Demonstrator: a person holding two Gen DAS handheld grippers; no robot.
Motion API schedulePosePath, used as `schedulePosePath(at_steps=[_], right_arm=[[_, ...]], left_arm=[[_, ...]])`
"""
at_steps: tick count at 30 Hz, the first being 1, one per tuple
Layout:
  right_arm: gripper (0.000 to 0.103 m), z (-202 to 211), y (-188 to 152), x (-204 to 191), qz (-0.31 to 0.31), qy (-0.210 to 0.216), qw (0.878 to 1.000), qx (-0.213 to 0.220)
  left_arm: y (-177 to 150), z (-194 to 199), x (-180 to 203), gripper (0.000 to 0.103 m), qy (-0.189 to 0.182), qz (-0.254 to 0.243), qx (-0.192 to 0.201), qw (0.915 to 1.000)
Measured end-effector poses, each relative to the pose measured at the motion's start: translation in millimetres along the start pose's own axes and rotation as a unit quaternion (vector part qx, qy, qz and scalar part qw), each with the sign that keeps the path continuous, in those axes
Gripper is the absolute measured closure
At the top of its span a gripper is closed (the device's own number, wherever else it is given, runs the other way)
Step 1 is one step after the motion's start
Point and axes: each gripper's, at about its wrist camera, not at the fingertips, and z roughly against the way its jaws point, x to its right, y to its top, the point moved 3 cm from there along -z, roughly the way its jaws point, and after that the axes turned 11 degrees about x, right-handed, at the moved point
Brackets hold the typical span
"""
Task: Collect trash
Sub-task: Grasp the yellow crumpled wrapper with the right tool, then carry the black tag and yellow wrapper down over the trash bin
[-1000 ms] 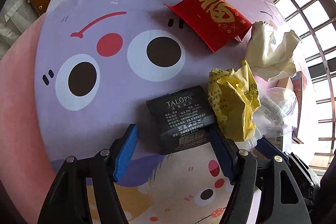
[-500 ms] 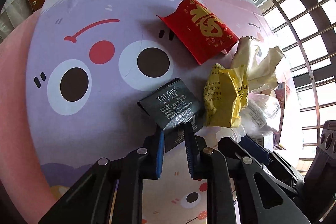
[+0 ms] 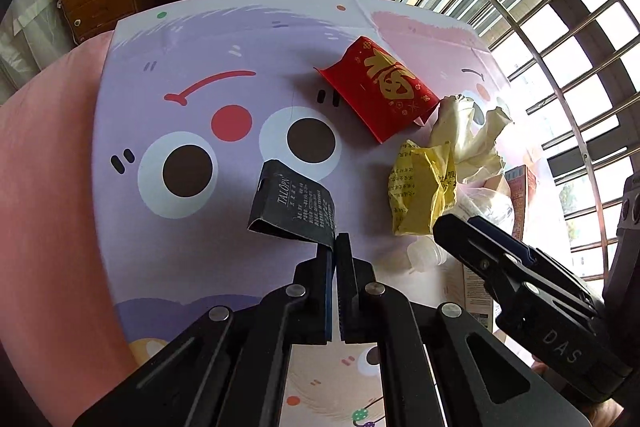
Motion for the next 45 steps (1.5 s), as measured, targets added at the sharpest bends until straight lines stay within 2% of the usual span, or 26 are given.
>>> schedulePosePath(at_steps=[4, 9, 10, 11, 17, 24, 32, 39, 45], right_arm=[[0.056, -20.1, 16.4, 2.4, 0.03, -0.036, 0.999, 0.003], [0.056, -47.8, 19.0, 4.8, 0.052, -0.05, 0.997, -0.021], [0.064, -53.7, 18.8, 1.7, 0.063, -0.052, 0.996, -0.02], [0.079, -55.7, 17.5, 0.3, 0.07, -0.051, 0.996, -0.024], [0.083, -34.4, 11.6, -9.2, 0.06, -0.003, 0.998, -0.019], [0.083, 33.1, 3.8, -14.5, 0.068, 0.059, 0.996, -0.01], [0.083, 134.3, -27.2, 19.9, 0.134, 0.125, 0.983, -0.015], [0.083, 212.5, -78.0, 95.8, 0.194, 0.181, 0.963, -0.042], [0.083, 260.4, -131.9, 156.5, 0.238, 0.212, 0.945, -0.077]], left_arm=[[-2.3, 1.5, 2.1, 0.101, -0.001, -0.007, 0.005, 1.0], [-4.1, 6.5, -0.7, 0.101, 0.0, -0.004, 0.008, 1.0], [-4.4, 7.7, -0.9, 0.101, 0.001, -0.001, 0.009, 1.0], [-4.9, 9.6, -1.4, 0.101, 0.001, 0.001, 0.01, 0.9999], [-11.1, 33.3, 5.4, 0.101, -0.003, 0.007, 0.022, 0.9997], [-38.4, 85.8, 34.0, 0.101, -0.009, 0.017, 0.045, 0.9988], [-117.5, 148.6, 102.2, 0.101, 0.002, 0.031, 0.078, 0.9965], [-223.2, 174.5, 192.4, 0.101, 0.038, 0.052, 0.1, 0.9929], [-313.0, 177.1, 261.3, 0.101, 0.068, 0.052, 0.088, 0.9924]])
